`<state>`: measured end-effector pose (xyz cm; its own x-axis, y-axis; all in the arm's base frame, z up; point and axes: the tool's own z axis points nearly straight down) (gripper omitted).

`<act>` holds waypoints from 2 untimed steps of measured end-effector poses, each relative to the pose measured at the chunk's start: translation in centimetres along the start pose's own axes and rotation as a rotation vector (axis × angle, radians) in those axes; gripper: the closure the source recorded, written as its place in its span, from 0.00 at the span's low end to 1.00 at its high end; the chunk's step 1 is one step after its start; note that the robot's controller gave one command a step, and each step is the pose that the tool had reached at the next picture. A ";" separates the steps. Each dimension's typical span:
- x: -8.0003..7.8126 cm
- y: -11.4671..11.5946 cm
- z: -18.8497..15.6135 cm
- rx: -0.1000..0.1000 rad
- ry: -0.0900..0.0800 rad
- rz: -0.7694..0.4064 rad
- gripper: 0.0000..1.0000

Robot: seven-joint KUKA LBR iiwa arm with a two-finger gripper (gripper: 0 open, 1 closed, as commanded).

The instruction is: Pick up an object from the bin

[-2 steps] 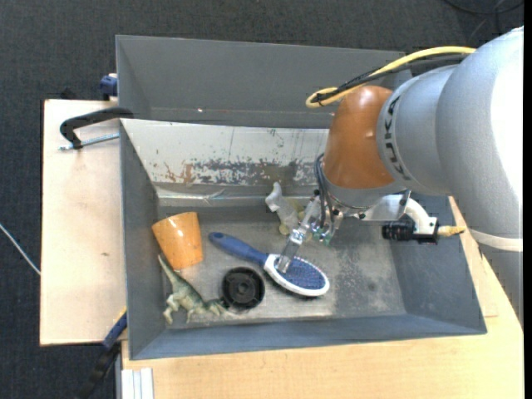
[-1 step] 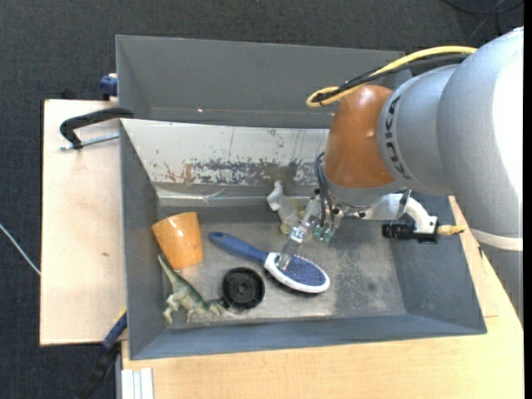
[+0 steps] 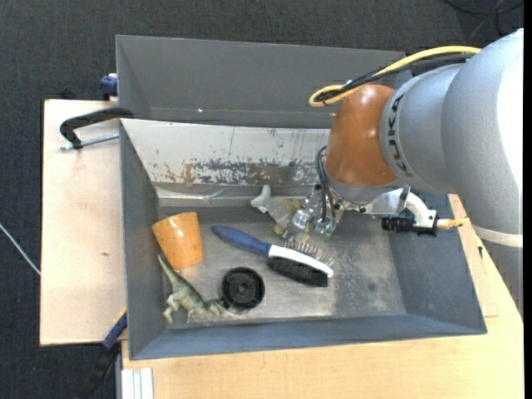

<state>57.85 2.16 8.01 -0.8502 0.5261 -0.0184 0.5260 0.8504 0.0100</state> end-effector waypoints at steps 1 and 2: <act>0.5 -0.2 0.5 0.007 0.017 0.000 0.00; -0.1 -0.1 0.1 0.001 -0.001 0.001 1.00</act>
Offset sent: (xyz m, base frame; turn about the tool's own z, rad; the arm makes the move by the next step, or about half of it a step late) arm 0.0000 0.0000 0.0000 0.0000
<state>57.83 2.00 7.89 -0.8497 0.5269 -0.0190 0.5268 0.8499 0.0094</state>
